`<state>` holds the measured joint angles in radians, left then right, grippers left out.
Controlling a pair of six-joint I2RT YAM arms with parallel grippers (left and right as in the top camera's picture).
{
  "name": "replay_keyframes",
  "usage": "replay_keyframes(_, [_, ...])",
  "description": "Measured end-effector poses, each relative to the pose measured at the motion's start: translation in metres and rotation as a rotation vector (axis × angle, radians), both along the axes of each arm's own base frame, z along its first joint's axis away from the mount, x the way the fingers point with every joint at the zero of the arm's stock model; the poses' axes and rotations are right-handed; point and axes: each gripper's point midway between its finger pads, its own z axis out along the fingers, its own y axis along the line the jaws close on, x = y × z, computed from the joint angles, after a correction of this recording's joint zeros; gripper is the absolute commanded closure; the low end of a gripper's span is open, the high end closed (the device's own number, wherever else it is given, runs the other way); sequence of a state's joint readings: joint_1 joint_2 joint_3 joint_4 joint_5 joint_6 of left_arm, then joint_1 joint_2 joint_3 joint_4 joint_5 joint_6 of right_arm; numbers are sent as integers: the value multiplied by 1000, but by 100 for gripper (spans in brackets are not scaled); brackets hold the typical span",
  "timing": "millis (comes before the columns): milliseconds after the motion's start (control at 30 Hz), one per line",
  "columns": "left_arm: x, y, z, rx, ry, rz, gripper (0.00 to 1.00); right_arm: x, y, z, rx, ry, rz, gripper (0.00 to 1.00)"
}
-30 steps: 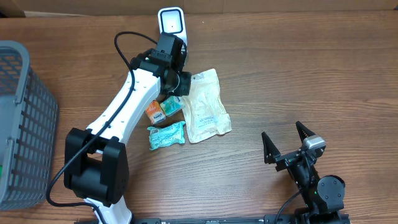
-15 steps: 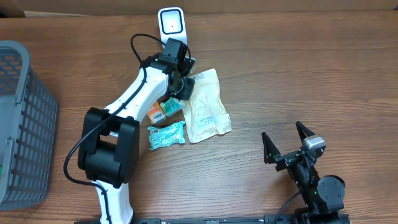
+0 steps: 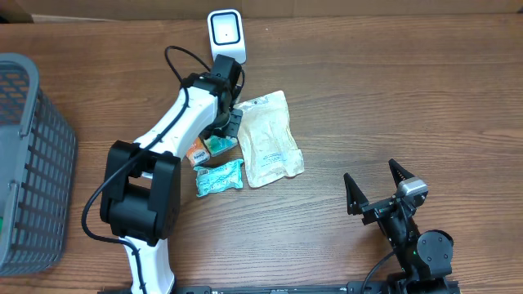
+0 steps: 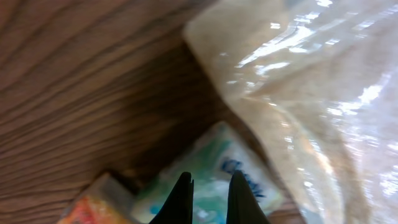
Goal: Scan the item barcode
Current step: 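Carry the tissue pack out and release it beside the orange box, then return the left gripper to the basket and grasp the green-lidded jar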
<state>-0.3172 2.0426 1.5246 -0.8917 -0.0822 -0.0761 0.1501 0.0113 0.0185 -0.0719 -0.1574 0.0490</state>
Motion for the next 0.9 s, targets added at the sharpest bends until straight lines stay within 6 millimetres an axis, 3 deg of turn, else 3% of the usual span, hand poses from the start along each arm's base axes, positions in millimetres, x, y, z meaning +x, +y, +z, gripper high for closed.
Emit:
replay_keyframes(133, [-2,15,3,27,25,38,96,0,0,0,0,0,1,0])
replay_keyframes(233, [4,15,25,31,19,53,96,0,0,0,0,0,1,0])
replay_keyframes(267, [8,15,37,29,13,54,95,0,0,0,0,-1,0,0])
replay_keyframes(400, [31,9,102,-3,-79,62,69,0,0,0,0,0,1,0])
replay_keyframes(500, [34,13,151,-23,-130,78,59,0,0,0,0,-1,0,0])
replay_keyframes(567, [36,20,190,-38,-185,92,57,0,0,0,0,-1,0,0])
replay_keyframes(667, [32,37,228,-50,-236,127,57,0,0,0,0,-1,0,0])
replay_keyframes(733, [26,59,258,-57,-285,173,57,0,0,0,0,0,1,0])
replay_keyframes(900, [11,98,291,-57,-344,259,56,0,0,0,0,0,0,0])
